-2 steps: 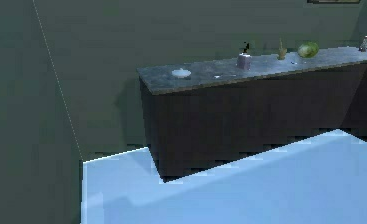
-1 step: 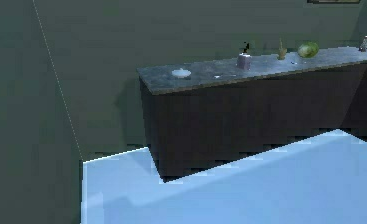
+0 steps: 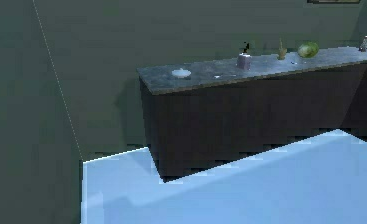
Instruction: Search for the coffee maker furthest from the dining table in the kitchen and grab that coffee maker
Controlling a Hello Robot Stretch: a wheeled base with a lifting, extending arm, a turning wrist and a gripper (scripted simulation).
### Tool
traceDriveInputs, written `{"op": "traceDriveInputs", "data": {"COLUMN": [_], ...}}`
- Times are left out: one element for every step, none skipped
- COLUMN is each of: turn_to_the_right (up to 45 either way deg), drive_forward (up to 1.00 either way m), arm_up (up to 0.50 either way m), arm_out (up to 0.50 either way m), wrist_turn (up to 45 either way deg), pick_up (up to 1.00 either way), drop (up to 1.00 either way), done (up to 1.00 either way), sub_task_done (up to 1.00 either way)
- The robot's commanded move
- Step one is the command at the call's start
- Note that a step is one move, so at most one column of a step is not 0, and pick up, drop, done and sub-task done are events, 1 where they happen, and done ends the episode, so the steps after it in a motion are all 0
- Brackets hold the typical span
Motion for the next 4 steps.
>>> {"op": "traceDriveInputs", "data": {"turn_to_the_right": [0.0,0.0,0.0,0.0], "drive_forward": [0.00,0.00,0.00,0.00], "arm_up": [0.00,0.00,0.00,0.00], "arm_out": [0.00,0.00,0.00,0.00], "wrist_turn": [45.0,45.0,45.0,45.0], "pick_up": [0.00,0.00,0.00,0.00], "drop": [0.00,0.00,0.00,0.00], "done": [0.00,0.00,0.00,0.00], "sub_task_done": [0.00,0.00,0.00,0.00]}}
